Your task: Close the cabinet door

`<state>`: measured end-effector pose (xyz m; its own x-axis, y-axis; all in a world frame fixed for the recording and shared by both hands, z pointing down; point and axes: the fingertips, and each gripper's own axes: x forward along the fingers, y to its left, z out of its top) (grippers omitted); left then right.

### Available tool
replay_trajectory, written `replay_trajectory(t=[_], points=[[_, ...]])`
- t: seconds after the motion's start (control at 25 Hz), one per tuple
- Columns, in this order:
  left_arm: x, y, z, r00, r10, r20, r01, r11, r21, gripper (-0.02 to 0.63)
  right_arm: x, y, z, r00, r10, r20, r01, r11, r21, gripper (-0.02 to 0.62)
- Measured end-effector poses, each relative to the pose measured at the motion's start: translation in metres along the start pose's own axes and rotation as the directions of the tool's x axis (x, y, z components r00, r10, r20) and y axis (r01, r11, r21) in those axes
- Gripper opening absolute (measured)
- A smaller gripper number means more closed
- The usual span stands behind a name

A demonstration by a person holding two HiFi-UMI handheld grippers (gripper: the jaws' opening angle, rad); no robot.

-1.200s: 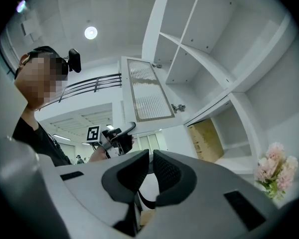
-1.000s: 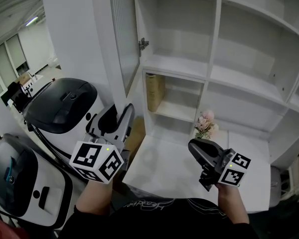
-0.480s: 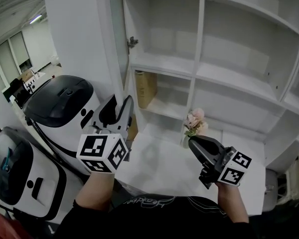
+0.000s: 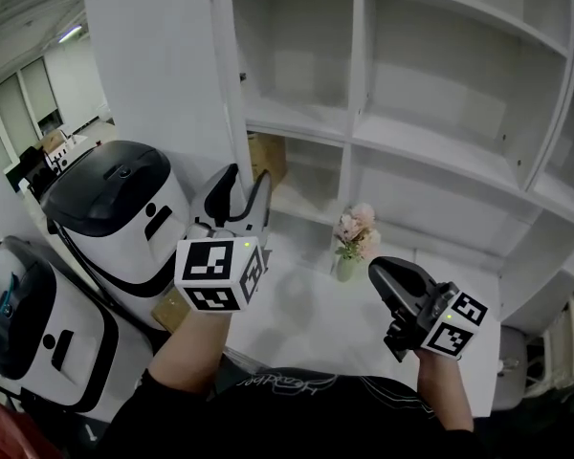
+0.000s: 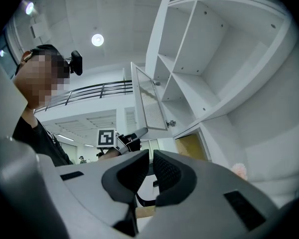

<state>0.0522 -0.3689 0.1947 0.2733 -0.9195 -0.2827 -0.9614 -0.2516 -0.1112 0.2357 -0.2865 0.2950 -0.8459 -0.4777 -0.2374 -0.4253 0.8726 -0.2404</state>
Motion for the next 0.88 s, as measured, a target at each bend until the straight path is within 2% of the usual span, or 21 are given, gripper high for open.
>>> replay_trajectory(t=[0.48,0.68,0.88], points=[[0.043,-0.046,-0.01,1.0,0.029,-0.004,-0.028,0.997,0.078,0.244,-0.042,-0.017,0.017,0.999,-0.022,0.044,0.023,1.0,-0.012,0.054],[0.057,-0.058,-0.017,0.999,0.043,-0.003,-0.042,0.991,0.13,0.258,-0.058,-0.023,0.022,0.998,-0.036,0.059,0.036,0.999,0.002,0.054],[0.069,-0.065,-0.019,0.999,0.051,0.011,-0.052,0.988,0.148,0.262,-0.068,-0.027,0.025,0.996,-0.05,0.069,0.051,0.999,-0.01,0.054]])
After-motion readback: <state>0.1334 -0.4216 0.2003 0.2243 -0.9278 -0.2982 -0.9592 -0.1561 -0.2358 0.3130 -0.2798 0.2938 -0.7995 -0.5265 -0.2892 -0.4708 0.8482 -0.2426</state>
